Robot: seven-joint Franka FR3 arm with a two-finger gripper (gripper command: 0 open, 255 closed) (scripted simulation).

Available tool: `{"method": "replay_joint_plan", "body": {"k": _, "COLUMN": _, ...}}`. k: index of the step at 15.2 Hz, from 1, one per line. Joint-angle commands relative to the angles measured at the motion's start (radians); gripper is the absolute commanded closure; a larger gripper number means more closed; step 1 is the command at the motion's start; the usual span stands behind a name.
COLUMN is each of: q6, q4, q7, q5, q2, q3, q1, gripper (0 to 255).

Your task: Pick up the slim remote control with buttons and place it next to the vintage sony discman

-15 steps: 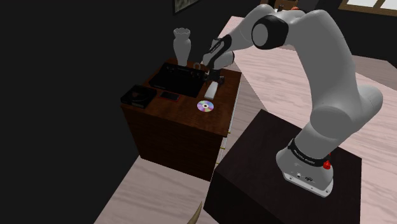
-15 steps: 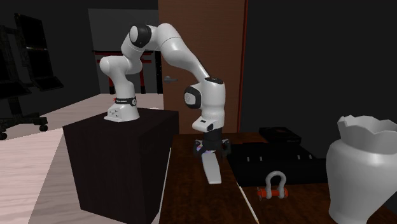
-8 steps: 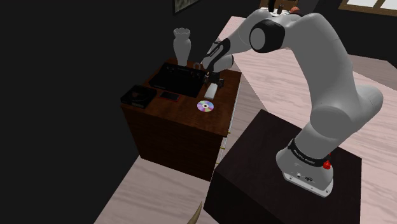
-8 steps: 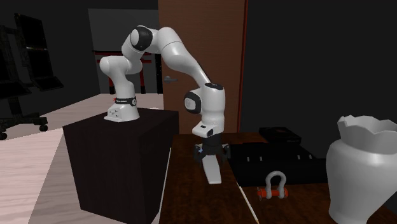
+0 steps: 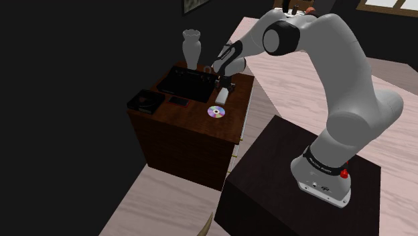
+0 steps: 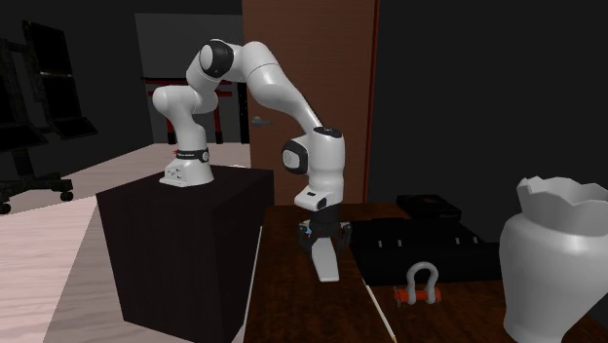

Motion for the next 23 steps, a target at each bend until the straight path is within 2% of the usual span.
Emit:
{"method": "replay_joint_plan", "body": {"k": 1, "q6": 0.000, "q4": 0.000, "q7": 0.000, "q5": 0.000, "q2": 0.000, "q3": 0.000, "q1": 0.000, "gripper": 255}}
{"method": "replay_joint_plan", "body": {"k": 5, "q6": 0.000, "q4": 0.000, "q7": 0.000, "q5": 0.000, "q2": 0.000, "q3": 0.000, "q1": 0.000, "gripper": 255}}
{"method": "replay_joint_plan", "body": {"k": 23, "q6": -0.120, "q4": -0.074, "q7": 0.009, "q5": -0.019, "q2": -0.194, "q3": -0.023, "q1": 0.017, "gripper": 255}}
